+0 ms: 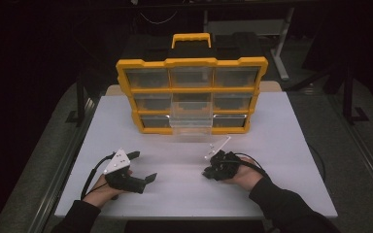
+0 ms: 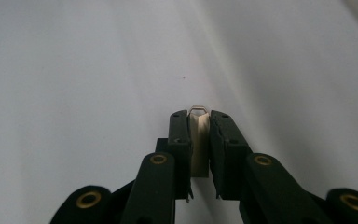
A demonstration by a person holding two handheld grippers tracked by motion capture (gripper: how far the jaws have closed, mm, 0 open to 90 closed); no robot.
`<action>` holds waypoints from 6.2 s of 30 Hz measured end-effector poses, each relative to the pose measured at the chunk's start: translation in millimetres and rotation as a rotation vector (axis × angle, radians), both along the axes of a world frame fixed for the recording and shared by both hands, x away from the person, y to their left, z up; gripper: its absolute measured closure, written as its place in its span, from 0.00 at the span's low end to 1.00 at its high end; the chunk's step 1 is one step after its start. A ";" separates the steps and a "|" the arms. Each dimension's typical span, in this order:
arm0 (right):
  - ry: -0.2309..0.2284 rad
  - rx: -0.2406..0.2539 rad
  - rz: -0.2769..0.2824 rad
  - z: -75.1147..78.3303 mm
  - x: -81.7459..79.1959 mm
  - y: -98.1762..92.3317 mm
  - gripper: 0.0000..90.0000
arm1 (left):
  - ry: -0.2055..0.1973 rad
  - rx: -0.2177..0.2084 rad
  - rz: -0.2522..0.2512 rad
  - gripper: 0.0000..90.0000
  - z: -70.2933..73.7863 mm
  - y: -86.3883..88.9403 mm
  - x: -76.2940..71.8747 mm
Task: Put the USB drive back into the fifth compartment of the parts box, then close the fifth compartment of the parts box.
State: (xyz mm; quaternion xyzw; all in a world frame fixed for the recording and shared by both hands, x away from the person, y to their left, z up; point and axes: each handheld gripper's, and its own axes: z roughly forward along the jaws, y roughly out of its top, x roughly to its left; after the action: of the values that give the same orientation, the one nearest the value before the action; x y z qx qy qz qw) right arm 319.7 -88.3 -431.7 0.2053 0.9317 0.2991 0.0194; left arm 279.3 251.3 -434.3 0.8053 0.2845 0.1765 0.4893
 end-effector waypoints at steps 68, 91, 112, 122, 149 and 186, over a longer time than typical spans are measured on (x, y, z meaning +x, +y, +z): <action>0.015 0.026 -0.001 77.5 24.7 -42.7 0.87 | 0.004 0.002 -0.010 0.00 -1.2 -0.7 -0.3; -0.020 0.015 -0.002 118.6 34.8 -43.9 0.87 | 0.009 0.004 -0.010 0.00 -2.1 -1.2 0.0; -0.076 0.021 -0.003 167.9 44.1 -47.0 0.87 | 0.006 0.008 -0.018 0.00 -2.6 -2.5 -1.0; -0.096 0.025 -0.001 188.4 52.1 -42.2 0.87 | 0.006 0.013 -0.024 0.00 -2.7 -2.8 -1.5; -0.092 0.034 0.042 200.4 89.8 19.7 0.86 | 0.004 0.009 -0.022 0.00 -2.9 0.2 -1.5; -0.057 0.066 0.085 197.8 78.1 26.6 0.98 | 0.009 0.011 -0.028 0.00 -3.7 -2.5 -1.0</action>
State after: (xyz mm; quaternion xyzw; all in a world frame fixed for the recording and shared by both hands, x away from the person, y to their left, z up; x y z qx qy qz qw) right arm 397.8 -61.7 -233.9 0.1573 0.9282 0.3360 0.0263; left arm 278.3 248.8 -438.0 0.8128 0.2744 0.1674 0.4859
